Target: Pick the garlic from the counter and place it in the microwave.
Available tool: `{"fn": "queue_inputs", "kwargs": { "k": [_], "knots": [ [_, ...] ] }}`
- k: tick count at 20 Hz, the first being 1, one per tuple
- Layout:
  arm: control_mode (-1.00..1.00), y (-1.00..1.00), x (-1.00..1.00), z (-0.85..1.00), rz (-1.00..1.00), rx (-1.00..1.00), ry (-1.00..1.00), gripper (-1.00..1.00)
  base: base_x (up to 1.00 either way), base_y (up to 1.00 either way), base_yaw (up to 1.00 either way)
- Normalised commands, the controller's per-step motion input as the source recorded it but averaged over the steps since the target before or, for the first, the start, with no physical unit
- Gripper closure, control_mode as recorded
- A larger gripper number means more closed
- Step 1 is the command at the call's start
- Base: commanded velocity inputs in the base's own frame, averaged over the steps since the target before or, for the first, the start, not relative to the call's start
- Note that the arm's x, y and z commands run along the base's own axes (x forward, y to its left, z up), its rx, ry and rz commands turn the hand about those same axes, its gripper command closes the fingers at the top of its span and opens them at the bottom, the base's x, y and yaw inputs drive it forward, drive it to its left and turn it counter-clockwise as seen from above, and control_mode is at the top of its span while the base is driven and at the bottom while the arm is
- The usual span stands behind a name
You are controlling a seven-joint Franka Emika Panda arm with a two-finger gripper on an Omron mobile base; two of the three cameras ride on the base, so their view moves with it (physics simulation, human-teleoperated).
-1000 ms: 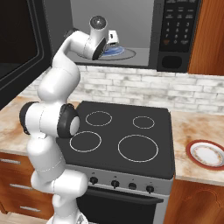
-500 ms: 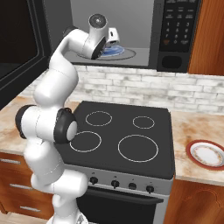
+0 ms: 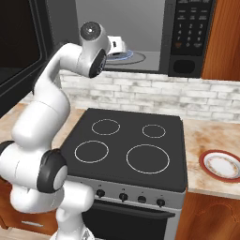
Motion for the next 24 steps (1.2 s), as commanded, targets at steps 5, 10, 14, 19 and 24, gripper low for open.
{"fn": "queue_inputs", "kwargs": {
  "k": [5,10,14,19,24],
  "knots": [
    [-1.0,0.0,-1.0,-0.14,-0.19,0.0,0.0,-1.0,0.0,0.0,0.0],
    [-1.0,0.0,-1.0,-0.38,-0.16,0.01,0.13,-1.0,0.0,0.0,0.0],
    [-1.0,0.0,-1.0,-0.56,-0.13,0.09,0.23,-1.0,0.0,0.0,0.0],
    [-1.0,0.0,-1.0,-0.69,-0.11,0.12,0.28,-1.0,0.0,0.0,0.0],
    [-1.0,0.0,-1.0,-0.93,-0.07,0.09,0.21,-1.0,0.0,0.0,0.0]
  ]
}}
